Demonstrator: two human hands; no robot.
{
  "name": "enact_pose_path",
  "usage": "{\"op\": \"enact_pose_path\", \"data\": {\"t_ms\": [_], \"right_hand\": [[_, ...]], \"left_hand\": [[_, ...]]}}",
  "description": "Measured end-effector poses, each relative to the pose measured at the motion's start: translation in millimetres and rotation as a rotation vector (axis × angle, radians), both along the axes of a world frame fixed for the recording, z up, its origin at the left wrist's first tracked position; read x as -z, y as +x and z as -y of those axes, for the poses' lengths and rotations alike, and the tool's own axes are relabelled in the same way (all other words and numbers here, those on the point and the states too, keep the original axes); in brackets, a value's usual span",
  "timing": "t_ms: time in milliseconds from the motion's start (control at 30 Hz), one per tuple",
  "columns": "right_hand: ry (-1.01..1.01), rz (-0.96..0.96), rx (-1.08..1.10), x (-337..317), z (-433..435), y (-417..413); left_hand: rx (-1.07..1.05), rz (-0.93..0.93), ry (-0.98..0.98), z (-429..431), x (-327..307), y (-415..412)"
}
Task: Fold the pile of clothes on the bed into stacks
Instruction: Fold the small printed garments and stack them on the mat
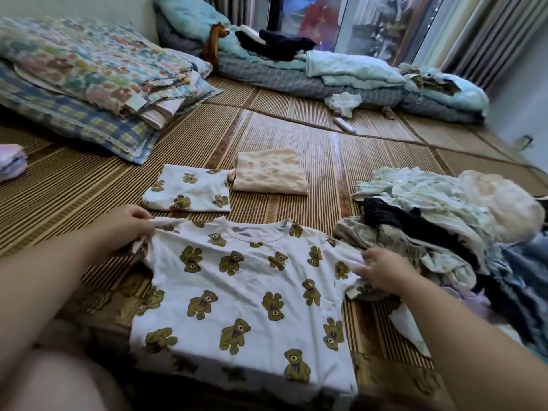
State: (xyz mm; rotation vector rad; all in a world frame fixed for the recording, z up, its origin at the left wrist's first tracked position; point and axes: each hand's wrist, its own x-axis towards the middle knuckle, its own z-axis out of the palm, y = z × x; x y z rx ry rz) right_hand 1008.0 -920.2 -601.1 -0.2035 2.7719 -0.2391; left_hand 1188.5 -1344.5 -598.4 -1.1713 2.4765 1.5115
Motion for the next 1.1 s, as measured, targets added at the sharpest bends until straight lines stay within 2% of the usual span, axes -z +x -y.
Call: {"op": "enact_pose_path", "data": {"t_ms": [67,100,200,300,367,533,600,667,700,767,867,1000,1100], "right_hand": [[0.031,-0.044,0.005,0,4,1],[-0.022,-0.082,0.039,0,6,1],[-0.421,-0.170,0.232,1,12,5],[-0.704,-0.158,0.344,-7,17,10],[-0.718,-0.133,0.361,-19,19,11],[-0.507,-0.069,0.263,-51,32,15],[-0.631,0.114,0.206,-62,53,25],[-0.809,0.378,0.181,-70,79,38],[-0.814,0.435,0.147,-70,91,42],[-0.746,0.414,0.100,-61,106,45],[-0.665,0.316,0.140,-37,109,37],[-0.480,0.087,0.159,-3,104,19],[-0.323,0.050,0.195,13,107,11]], "left_hand": [[-0.072,-0.024,0.121,5,-6,4],[-0.092,-0.026,0.148,7,-9,5],[-0.096,0.000,0.130,6,-14,6],[-0.032,0.087,-0.060,4,-13,6],[-0.023,0.078,-0.084,2,-16,4],[0.001,-0.032,-0.097,-22,-34,-4],[0.071,-0.073,0.020,-42,-42,-13],[0.200,-0.067,0.249,-65,-48,-23],[0.272,-0.036,0.338,-75,-49,-28],[0.377,0.026,0.395,-90,-48,-37],[0.343,0.047,0.234,-94,-30,-50],[0.277,0.167,-0.226,-82,-2,-60],[0.229,0.252,-0.357,-78,14,-71]]}}
